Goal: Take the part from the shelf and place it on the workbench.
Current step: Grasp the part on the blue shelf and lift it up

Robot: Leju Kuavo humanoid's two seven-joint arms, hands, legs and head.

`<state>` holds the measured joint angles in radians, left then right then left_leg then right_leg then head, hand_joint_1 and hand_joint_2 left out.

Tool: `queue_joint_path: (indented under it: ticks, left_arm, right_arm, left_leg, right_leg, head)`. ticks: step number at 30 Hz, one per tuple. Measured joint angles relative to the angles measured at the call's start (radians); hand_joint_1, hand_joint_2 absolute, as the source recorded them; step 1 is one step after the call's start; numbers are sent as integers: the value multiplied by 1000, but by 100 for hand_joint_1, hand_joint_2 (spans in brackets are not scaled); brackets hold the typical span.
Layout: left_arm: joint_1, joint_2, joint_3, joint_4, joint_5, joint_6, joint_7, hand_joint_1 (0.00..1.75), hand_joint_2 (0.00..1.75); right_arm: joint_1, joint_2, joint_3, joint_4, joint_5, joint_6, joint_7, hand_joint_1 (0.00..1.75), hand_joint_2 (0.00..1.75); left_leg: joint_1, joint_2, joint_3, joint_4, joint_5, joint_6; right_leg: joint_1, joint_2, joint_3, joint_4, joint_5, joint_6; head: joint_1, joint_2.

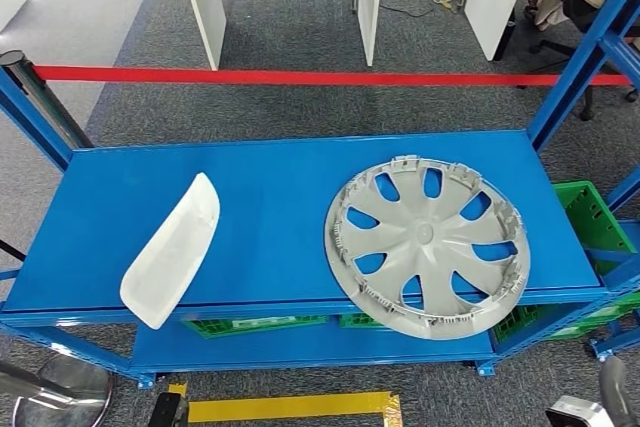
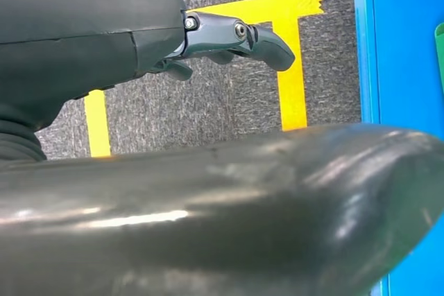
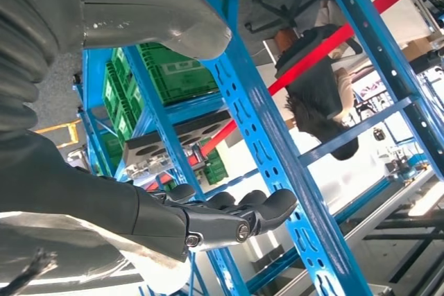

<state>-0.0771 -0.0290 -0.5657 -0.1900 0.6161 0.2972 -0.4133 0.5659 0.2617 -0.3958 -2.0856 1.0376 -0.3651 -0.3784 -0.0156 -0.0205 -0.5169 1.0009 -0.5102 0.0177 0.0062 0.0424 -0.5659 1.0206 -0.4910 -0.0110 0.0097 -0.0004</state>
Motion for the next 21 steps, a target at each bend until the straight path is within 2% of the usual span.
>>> queue_joint_path:
  ticks: [18, 21]
  left_arm:
    - [0, 0, 0, 0, 0, 0, 0, 0, 0]
    - [0, 0, -1, 0, -10, -4, 6, 0, 0]
  right_arm:
    - [1, 0, 2, -1, 0, 0, 0, 0, 175]
    - [0, -12, 10, 0, -12, 60, 47, 0, 175]
  left_leg:
    - [0, 0, 0, 0, 0, 0]
    - [0, 0, 0, 0, 0, 0]
  right_leg:
    - [0, 0, 0, 0, 0, 0]
    - [0, 0, 1, 0, 0, 0]
  head:
    - [0, 0]
    - [0, 0]
